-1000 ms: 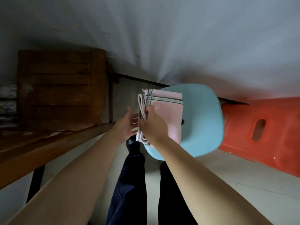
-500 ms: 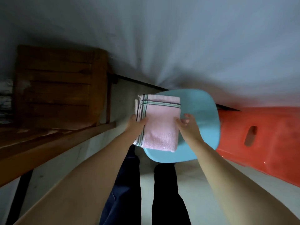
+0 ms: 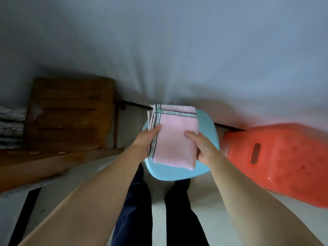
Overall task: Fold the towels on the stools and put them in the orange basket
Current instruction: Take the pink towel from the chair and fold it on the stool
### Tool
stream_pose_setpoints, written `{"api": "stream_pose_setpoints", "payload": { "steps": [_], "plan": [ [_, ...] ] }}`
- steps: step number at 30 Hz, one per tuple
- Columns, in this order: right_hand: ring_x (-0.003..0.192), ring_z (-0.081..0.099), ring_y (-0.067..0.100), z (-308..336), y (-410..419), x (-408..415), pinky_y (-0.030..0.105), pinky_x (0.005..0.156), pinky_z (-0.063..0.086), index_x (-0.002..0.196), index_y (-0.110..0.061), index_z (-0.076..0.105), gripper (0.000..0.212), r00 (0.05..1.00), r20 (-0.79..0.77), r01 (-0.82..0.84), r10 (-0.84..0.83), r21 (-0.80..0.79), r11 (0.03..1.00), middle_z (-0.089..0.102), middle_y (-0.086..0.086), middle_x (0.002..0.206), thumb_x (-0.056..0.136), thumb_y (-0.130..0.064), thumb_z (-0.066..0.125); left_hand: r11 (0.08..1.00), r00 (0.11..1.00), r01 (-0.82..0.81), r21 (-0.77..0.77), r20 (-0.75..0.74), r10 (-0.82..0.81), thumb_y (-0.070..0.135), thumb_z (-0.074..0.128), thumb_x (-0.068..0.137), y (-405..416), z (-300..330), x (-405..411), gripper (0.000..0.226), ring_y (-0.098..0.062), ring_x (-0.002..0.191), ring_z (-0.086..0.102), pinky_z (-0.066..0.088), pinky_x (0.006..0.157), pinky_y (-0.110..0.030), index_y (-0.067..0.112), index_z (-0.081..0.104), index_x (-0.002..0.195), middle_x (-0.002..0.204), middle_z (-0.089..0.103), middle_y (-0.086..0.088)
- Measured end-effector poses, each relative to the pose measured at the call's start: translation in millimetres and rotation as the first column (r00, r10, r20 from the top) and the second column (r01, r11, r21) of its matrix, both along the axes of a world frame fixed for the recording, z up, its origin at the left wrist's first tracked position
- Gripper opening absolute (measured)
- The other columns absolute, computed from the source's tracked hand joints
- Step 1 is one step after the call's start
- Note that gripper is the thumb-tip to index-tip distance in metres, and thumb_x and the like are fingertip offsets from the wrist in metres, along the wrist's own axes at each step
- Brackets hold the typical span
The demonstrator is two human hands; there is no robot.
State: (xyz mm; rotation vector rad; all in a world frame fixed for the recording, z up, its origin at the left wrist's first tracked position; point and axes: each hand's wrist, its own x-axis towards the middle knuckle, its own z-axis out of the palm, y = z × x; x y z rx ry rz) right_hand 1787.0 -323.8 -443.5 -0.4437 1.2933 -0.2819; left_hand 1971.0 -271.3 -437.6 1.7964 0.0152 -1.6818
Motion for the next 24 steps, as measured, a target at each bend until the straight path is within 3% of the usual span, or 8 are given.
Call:
{"api": "stream_pose_setpoints", "payload": {
  "steps": [2, 5, 9, 12, 15, 19, 22, 24],
  "plan": [
    [0.096, 0.066, 0.025, 37, -11, -11, 0.038, 0.080, 0.053, 0.119, -0.017, 0.058, 0.034, 0.999, 0.015, 0.033, -0.032, -0.059, 0.998, 0.070, 0.008, 0.107, 0.086, -0.018, 0.064, 0.995, 1.000, -0.015, -0.097, -0.007, 0.015, 0.030, 0.062, 0.090, -14, 36, -10, 0.035, -0.022, 0.076, 0.066, 0.056, 0.069, -0.030, 0.008, 0.060, 0.117, 0.092, 0.070, -0.008],
    [0.094, 0.067, 0.024, 96, -24, -24, 0.036, 0.077, 0.054, 0.120, -0.017, 0.058, 0.032, 0.998, 0.057, 0.043, -0.034, -0.165, 0.985, 0.070, 0.009, 0.108, 0.088, -0.016, 0.061, 0.973, 0.999, -0.030, -0.228, -0.021, 0.026, 0.027, 0.059, 0.092, -29, 92, -22, 0.036, -0.023, 0.080, 0.066, 0.055, 0.072, -0.032, 0.008, 0.058, 0.122, 0.095, 0.070, -0.009],
    [0.100, 0.066, 0.027, 158, -31, -36, 0.038, 0.076, 0.054, 0.123, -0.012, 0.056, 0.041, 0.996, 0.070, 0.073, -0.055, -0.293, 0.953, 0.068, 0.012, 0.113, 0.084, -0.017, 0.065, 0.942, 1.000, 0.029, -0.333, 0.000, -0.031, 0.031, 0.057, 0.093, -42, 150, -31, 0.036, -0.026, 0.087, 0.068, 0.055, 0.071, -0.035, 0.009, 0.059, 0.121, 0.104, 0.070, -0.011],
    [0.098, 0.065, 0.027, 198, -28, -44, 0.038, 0.076, 0.052, 0.119, -0.014, 0.056, 0.033, 0.991, 0.066, 0.130, -0.114, -0.378, 0.916, 0.068, 0.012, 0.111, 0.086, -0.016, 0.062, 0.908, 0.994, 0.106, -0.405, 0.025, -0.105, 0.030, 0.056, 0.094, -56, 184, -37, 0.035, -0.026, 0.084, 0.067, 0.055, 0.073, -0.034, 0.008, 0.059, 0.121, 0.101, 0.069, -0.012],
    [0.094, 0.066, 0.024, 228, -15, -56, 0.038, 0.072, 0.052, 0.113, -0.019, 0.057, 0.026, 0.975, 0.048, 0.215, -0.217, -0.448, 0.868, 0.069, 0.007, 0.105, 0.088, -0.020, 0.062, 0.848, 0.972, 0.227, -0.479, 0.051, -0.231, 0.028, 0.055, 0.094, -67, 213, -47, 0.031, -0.023, 0.078, 0.066, 0.055, 0.073, -0.033, 0.008, 0.059, 0.118, 0.093, 0.068, -0.010],
    [0.098, 0.065, 0.029, 245, 3, -67, 0.046, 0.079, 0.053, 0.119, -0.017, 0.057, 0.038, 0.934, 0.040, 0.328, -0.354, -0.485, 0.810, 0.068, 0.009, 0.111, 0.083, -0.025, 0.067, 0.759, 0.922, 0.364, -0.540, 0.095, -0.374, 0.025, 0.052, 0.096, -75, 239, -57, 0.017, -0.014, 0.064, 0.067, 0.055, 0.055, -0.024, 0.012, 0.061, 0.101, 0.084, 0.068, -0.004],
    [0.102, 0.065, 0.031, 254, 29, -73, 0.054, 0.088, 0.050, 0.120, -0.014, 0.057, 0.053, 0.875, 0.069, 0.443, -0.480, -0.517, 0.732, 0.068, 0.012, 0.115, 0.071, -0.027, 0.073, 0.676, 0.865, 0.460, -0.575, 0.120, -0.486, 0.025, 0.052, 0.096, -74, 256, -70, 0.022, -0.017, 0.071, 0.065, 0.054, 0.060, -0.026, 0.011, 0.058, 0.112, 0.086, 0.067, -0.005],
    [0.094, 0.067, 0.027, 260, 48, -81, 0.047, 0.086, 0.053, 0.117, -0.010, 0.059, 0.040, 0.826, 0.102, 0.513, -0.554, -0.544, 0.665, 0.071, 0.011, 0.106, 0.079, -0.019, 0.070, 0.644, 0.832, 0.503, -0.576, 0.123, -0.540, 0.026, 0.053, 0.096, -68, 263, -84, 0.020, -0.016, 0.068, 0.066, 0.055, 0.058, -0.025, 0.013, 0.059, 0.110, 0.085, 0.068, -0.005]
  ]
}}
